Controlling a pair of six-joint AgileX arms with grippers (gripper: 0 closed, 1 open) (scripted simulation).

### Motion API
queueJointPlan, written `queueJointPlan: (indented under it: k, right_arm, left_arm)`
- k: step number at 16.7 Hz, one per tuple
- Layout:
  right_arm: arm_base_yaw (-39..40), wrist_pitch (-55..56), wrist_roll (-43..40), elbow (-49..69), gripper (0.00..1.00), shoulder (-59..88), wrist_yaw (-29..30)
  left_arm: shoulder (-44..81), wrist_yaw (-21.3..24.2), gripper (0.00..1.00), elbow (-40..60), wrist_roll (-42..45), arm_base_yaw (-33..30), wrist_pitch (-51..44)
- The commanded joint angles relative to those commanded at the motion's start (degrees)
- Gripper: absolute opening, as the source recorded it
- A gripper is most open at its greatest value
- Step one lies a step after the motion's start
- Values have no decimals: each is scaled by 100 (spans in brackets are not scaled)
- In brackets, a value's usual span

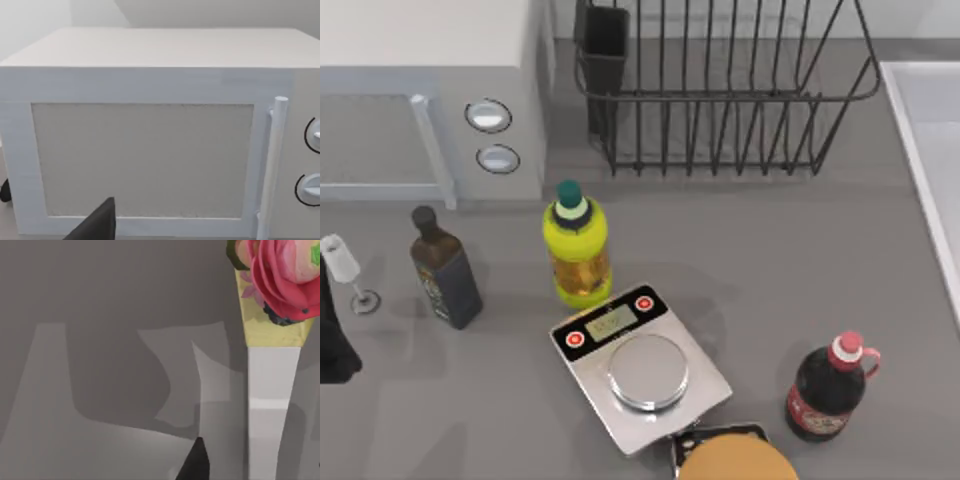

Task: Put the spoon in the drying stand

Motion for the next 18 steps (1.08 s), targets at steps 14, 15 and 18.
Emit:
queueJointPlan:
  k: [14, 15, 18]
  right_arm:
    - [-47, -4536, -60, 3573, 0, -911, -1]
    - [-45, -4593, -56, 3631, 0, -941, 0]
    - [-44, -4600, -56, 3639, 0, -945, 0]
  left_arm:
    - [0, 0, 100, 0, 0, 0, 0]
    - [0, 0, 100, 0, 0, 0, 0]
    - [0, 0, 100, 0, 0, 0, 0]
